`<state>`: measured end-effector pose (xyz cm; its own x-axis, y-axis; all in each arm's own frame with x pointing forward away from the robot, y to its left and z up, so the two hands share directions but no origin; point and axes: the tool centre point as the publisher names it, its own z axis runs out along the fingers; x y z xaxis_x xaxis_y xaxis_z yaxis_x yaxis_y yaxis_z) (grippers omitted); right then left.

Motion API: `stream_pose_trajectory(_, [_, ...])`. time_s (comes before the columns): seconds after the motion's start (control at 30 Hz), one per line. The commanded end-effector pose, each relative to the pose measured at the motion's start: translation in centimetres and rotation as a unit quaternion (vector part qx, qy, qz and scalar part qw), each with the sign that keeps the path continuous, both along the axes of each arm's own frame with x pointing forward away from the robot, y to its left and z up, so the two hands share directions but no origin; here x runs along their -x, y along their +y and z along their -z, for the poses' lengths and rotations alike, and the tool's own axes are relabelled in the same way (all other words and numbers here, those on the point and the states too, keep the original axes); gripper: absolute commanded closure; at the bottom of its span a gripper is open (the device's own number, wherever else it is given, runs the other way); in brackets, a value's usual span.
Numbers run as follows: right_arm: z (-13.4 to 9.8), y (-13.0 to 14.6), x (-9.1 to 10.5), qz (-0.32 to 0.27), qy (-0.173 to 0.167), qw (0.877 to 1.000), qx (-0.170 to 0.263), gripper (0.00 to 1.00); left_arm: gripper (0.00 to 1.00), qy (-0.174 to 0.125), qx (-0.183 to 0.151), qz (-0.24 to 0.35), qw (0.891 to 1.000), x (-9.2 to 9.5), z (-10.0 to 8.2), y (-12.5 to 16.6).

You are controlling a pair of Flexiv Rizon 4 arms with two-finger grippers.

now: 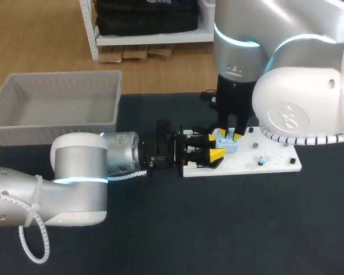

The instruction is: Pick up each earbud case from the left stands, insert the matching earbuds, close the lid, and place the case in the box.

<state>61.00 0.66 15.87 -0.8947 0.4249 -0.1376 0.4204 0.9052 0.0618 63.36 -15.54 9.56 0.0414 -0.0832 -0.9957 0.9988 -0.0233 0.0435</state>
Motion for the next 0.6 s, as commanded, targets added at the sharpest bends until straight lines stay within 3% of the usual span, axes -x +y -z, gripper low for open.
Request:
stream_pose_trajectory(0.03, [0.17,-0.19,0.16,0.0,-0.004,1.0,-0.001,1.0,1.0,0.0,0.001,-0.001,1.0,0.07,0.02,0.02])
stream_pose_trajectory(0.6, [0.55,-0.2,-0.03,-0.003,-0.003,1.0,-0.002,1.0,1.0,0.0,0.001,-0.001,1.0,0.07,0.02,0.02])
